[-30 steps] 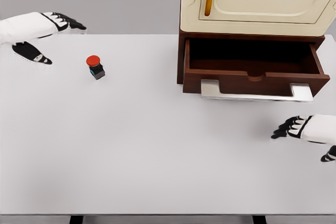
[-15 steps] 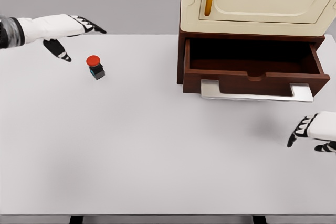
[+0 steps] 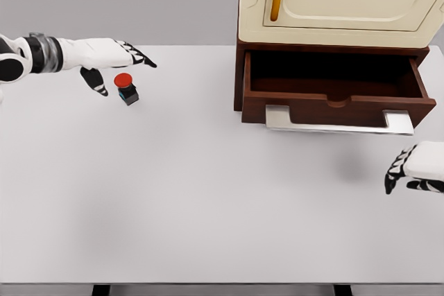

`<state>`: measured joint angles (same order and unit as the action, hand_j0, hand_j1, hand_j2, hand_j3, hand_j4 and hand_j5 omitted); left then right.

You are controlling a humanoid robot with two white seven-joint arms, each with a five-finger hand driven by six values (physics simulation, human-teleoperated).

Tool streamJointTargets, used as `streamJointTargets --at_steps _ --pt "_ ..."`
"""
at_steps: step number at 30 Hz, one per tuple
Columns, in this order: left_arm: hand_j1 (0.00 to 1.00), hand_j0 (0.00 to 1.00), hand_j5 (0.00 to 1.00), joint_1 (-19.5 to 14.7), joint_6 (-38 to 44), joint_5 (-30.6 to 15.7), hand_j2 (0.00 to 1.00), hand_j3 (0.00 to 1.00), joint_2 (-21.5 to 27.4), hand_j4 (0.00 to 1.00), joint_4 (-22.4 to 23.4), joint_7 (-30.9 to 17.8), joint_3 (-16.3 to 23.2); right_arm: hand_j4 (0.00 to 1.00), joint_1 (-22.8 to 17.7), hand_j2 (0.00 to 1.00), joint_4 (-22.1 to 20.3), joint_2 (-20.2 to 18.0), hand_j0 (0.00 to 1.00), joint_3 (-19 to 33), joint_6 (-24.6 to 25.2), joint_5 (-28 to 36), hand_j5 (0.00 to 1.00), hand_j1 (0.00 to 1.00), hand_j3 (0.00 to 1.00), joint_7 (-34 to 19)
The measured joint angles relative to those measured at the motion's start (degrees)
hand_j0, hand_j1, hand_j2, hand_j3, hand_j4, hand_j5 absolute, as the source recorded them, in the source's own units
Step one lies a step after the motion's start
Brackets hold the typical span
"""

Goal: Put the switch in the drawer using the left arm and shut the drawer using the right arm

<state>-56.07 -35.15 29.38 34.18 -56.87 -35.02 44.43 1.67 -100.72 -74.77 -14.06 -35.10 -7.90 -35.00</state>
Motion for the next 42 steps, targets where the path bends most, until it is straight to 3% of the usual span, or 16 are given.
streamJointTargets --at_steps 3,11,13,21,25,29,38,40,42 --pt "0.99 0.99 0.99 0.0 0.0 0.1 0.99 0.99 -0.1 0.99 0.9 0.0 0.0 0.53 0.1 0.53 0.0 0.0 0.53 -2.0 0.0 0.0 0.53 0.53 0.53 0.0" --pt "0.99 0.99 0.99 -0.1 0.0 0.6 0.99 0.99 -1.0 0.99 6.2 0.0 -0.1 0.52 7.4 0.52 0.0 0.0 0.52 -9.9 0.0 0.0 0.52 0.52 0.52 0.0" --pt "0.99 0.99 0.99 -0.1 0.0 1.2 0.99 0.99 -1.7 0.99 6.9 0.0 -0.1 0.52 7.6 0.52 0.0 0.0 0.52 -11.7 0.0 0.0 0.52 0.52 0.52 0.0" --pt "0.95 0.95 0.95 -0.1 0.0 3.9 0.95 0.95 -4.0 0.95 7.6 0.0 -0.1 0.52 11.3 0.52 0.0 0.0 0.52 -16.7 0.0 -0.3 0.52 0.52 0.52 0.0" --pt "0.85 0.85 0.85 -0.1 0.0 4.8 0.85 0.85 -4.6 0.85 7.7 0.0 0.0 0.52 13.9 0.52 0.0 0.0 0.52 -18.0 0.0 -0.1 0.52 0.52 0.52 0.0" --pt "0.84 0.84 0.84 -0.1 0.0 5.7 0.84 0.84 -4.8 0.84 7.7 0.0 -0.1 0.51 16.7 0.51 0.0 0.1 0.51 -20.1 0.0 0.0 0.51 0.51 0.51 0.0" --pt "0.84 0.84 0.84 -0.1 0.0 6.1 0.84 0.84 -4.9 0.84 7.8 0.0 -0.4 0.52 16.9 0.52 0.2 0.0 0.52 -22.1 0.0 0.0 0.52 0.52 0.52 0.0" --pt "0.84 0.84 0.84 -0.1 0.0 6.1 0.84 0.84 -4.9 0.84 7.9 0.0 -0.5 0.48 16.9 0.48 0.5 0.0 0.48 -22.1 0.0 0.0 0.48 0.48 0.48 0.0" --pt "0.84 0.84 0.84 -0.1 0.0 6.1 0.84 0.84 -4.9 0.84 8.1 0.0 -0.5 0.35 16.9 0.35 0.7 -0.1 0.35 -22.1 0.0 0.0 0.35 0.35 0.35 0.0"
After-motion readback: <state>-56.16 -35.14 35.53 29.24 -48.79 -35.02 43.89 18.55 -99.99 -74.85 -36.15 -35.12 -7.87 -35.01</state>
